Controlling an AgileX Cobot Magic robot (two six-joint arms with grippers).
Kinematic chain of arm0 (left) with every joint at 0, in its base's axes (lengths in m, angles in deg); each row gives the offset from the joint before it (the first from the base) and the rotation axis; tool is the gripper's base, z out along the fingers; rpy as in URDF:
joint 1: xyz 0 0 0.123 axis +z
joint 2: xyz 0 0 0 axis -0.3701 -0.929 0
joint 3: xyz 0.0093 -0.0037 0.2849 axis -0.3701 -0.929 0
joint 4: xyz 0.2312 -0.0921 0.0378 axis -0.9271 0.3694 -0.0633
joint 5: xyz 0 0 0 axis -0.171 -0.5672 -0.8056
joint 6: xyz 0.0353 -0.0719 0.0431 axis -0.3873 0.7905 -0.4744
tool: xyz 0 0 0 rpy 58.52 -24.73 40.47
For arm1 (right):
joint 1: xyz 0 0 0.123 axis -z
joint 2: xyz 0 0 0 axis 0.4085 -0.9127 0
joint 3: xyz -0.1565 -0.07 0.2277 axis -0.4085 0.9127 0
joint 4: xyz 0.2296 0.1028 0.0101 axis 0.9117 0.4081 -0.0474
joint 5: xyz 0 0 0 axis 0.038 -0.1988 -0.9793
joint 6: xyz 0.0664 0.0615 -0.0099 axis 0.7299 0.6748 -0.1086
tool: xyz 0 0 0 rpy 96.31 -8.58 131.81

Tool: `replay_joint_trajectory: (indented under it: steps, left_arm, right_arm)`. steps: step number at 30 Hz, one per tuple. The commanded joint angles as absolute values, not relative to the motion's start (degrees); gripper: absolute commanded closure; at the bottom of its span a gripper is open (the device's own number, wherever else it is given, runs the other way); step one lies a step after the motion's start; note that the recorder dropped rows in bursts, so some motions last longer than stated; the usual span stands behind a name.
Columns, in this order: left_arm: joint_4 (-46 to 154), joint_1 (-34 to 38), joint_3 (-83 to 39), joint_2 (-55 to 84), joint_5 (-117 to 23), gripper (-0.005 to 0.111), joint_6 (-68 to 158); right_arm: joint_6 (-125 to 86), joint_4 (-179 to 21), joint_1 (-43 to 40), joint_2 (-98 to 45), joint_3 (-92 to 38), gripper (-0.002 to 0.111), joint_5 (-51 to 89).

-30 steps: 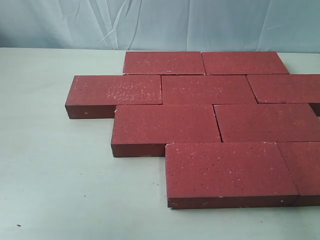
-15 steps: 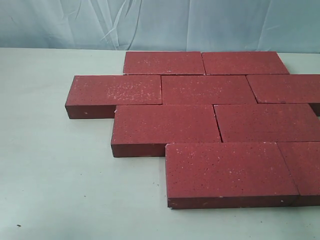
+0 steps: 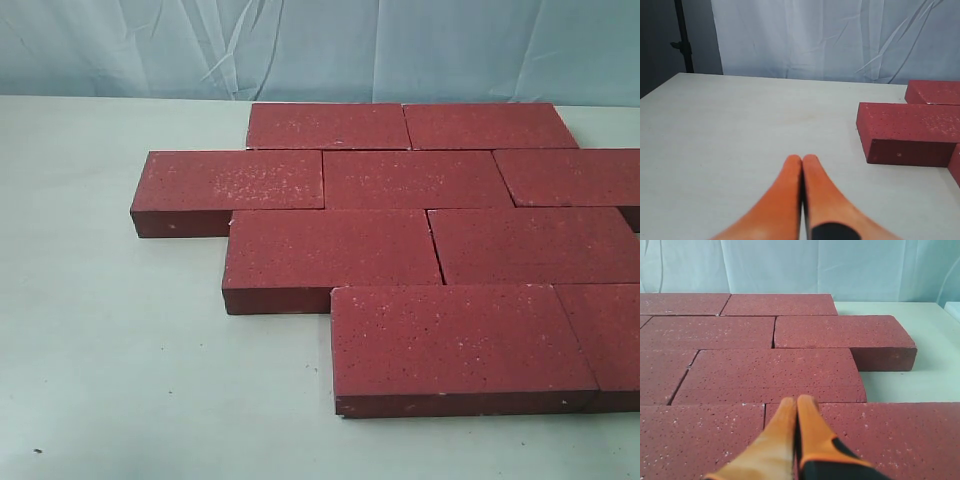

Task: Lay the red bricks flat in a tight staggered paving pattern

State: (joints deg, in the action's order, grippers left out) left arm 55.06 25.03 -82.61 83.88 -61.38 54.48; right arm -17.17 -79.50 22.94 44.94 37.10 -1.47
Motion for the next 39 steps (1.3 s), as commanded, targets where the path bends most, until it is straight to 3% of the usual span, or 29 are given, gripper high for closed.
replay_joint_trajectory:
  steps: [1,39]
  left_arm:
    - [54.70,25.15,-82.86,84.23,-60.39,0.107,54.28]
    - [55.13,25.15,-82.86,84.23,-60.30,0.107,53.01]
  right_arm:
    - [-17.29,-79.46,22.87,45.23,37.52,0.109,-1.21]
    - [-17.29,-79.33,22.87,45.23,37.52,0.109,-1.04]
